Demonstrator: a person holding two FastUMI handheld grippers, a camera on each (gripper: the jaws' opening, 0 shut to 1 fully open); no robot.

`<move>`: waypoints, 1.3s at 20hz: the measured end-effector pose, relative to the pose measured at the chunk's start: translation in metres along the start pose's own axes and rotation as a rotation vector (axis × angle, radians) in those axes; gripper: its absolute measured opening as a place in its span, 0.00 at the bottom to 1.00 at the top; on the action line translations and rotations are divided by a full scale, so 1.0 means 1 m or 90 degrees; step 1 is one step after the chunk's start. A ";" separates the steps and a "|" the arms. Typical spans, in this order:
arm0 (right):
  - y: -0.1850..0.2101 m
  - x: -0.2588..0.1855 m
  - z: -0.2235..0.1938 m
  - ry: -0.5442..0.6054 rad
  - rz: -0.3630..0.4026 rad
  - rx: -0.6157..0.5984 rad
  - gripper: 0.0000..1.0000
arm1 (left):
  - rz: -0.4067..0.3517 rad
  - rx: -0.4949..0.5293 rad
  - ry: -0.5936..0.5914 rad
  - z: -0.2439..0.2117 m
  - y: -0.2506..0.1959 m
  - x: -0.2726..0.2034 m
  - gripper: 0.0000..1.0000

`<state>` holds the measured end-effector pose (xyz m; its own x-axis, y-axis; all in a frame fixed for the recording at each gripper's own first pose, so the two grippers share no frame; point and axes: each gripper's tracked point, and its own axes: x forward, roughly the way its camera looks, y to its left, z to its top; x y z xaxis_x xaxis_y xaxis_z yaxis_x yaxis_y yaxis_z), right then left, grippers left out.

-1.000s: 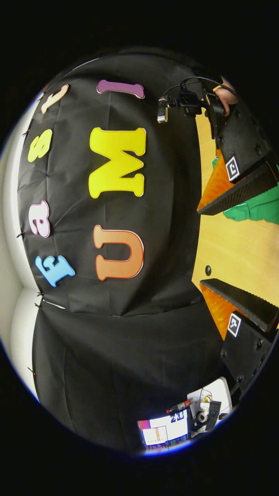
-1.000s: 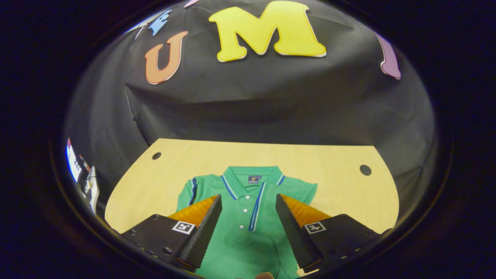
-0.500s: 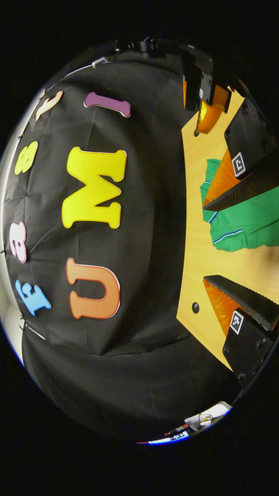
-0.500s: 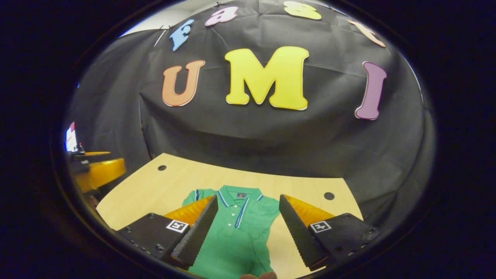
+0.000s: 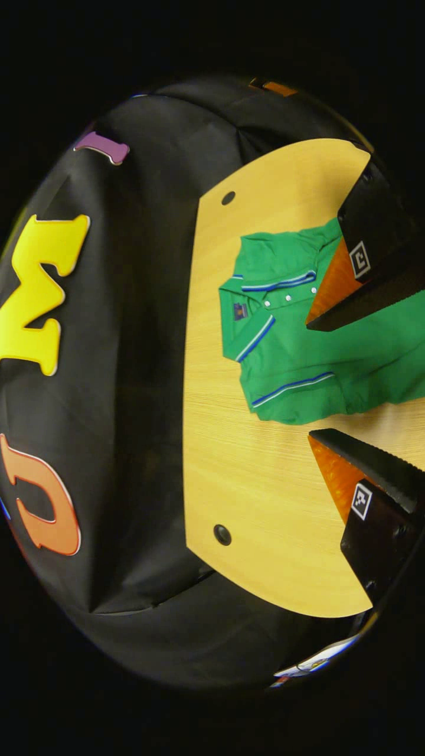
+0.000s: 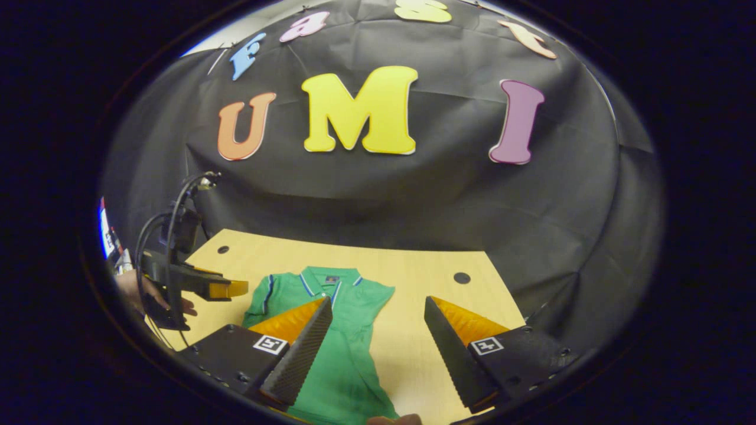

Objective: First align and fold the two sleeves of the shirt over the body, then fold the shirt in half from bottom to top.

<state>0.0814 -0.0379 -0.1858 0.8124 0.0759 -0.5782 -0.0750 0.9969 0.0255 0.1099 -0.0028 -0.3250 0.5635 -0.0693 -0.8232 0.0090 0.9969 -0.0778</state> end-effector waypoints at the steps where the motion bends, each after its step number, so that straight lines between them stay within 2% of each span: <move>1: -0.004 0.003 -0.004 0.005 -0.004 0.005 0.96 | 0.009 0.008 0.029 -0.005 0.005 0.013 1.00; 6: -0.013 0.014 -0.025 0.042 -0.010 0.019 0.96 | 0.016 -0.004 0.145 -0.038 0.009 0.061 1.00; 11: -0.007 0.023 -0.037 0.068 0.000 0.030 0.96 | 0.030 0.009 0.161 -0.040 0.016 0.085 1.00; 13: 0.003 0.026 -0.040 0.076 0.023 0.050 0.96 | 0.033 0.003 0.166 -0.041 0.019 0.092 0.98; 15: 0.007 0.029 -0.041 0.080 0.033 0.066 0.95 | 0.035 -0.008 0.161 -0.042 0.022 0.098 0.89; 16: 0.007 0.030 -0.043 0.081 0.033 0.067 0.95 | 0.037 -0.016 0.165 -0.044 0.025 0.098 0.74; 18: 0.009 0.032 -0.045 0.086 0.036 0.065 0.95 | 0.035 -0.031 0.167 -0.045 0.028 0.096 0.52; 19: 0.010 0.033 -0.045 0.086 0.037 0.064 0.96 | 0.032 -0.036 0.166 -0.044 0.030 0.094 0.55; 20: 0.011 0.033 -0.044 0.086 0.037 0.064 0.96 | 0.029 -0.042 0.165 -0.044 0.032 0.094 0.38; 21: 0.012 0.034 -0.042 0.085 0.038 0.066 0.96 | 0.030 -0.045 0.168 -0.046 0.035 0.095 0.40; 22: 0.013 0.034 -0.041 0.086 0.039 0.068 0.96 | 0.030 -0.051 0.167 -0.045 0.040 0.093 0.29; 24: 0.015 0.033 -0.039 0.085 0.041 0.070 0.96 | 0.000 -0.074 0.152 -0.041 0.034 0.094 0.11; 26: 0.016 0.032 -0.039 0.086 0.043 0.067 0.92 | -0.023 -0.090 0.141 -0.038 0.034 0.091 0.07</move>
<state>0.0843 -0.0202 -0.2356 0.7221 0.1467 -0.6760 -0.0606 0.9869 0.1494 0.1301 0.0230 -0.4242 0.3702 -0.1271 -0.9202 -0.0976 0.9798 -0.1747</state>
